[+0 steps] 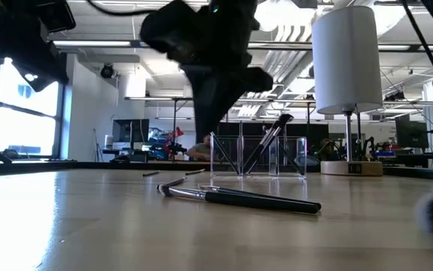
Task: Put items in baskets/containers
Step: Put the eyeshadow brush into the right section of the transparent organizer
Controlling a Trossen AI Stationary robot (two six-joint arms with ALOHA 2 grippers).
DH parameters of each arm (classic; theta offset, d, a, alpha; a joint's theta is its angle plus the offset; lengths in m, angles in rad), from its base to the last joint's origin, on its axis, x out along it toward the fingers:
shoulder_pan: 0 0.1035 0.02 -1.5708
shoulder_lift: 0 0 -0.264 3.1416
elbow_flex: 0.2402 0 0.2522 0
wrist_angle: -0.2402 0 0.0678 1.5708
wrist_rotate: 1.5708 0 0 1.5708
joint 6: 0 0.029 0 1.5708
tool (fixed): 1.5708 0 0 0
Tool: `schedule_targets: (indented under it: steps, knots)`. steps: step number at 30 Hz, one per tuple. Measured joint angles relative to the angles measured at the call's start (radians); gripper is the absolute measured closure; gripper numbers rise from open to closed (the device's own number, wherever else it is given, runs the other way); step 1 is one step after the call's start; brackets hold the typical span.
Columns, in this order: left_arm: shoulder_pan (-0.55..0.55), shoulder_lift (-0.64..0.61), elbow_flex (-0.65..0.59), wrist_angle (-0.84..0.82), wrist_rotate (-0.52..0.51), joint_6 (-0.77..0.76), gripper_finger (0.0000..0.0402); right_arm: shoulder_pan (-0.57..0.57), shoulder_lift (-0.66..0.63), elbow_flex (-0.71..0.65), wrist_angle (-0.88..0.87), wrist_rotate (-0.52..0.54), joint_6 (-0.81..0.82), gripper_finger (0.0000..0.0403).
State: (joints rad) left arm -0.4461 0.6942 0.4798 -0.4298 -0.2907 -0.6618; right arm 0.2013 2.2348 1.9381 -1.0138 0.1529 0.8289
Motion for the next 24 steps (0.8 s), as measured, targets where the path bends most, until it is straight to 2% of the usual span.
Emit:
schedule_targets:
  steps: [9,24]
  knots:
    - [0.000,-0.005,0.000,-0.027,0.053,0.002,0.0401,-0.030,0.080,-0.005,0.000,-0.136,0.054,0.0317]
    - [0.000,-0.005,0.000,-0.063,0.054,0.012,0.0402,-0.024,0.080,-0.067,0.114,-0.157,0.049,0.0311]
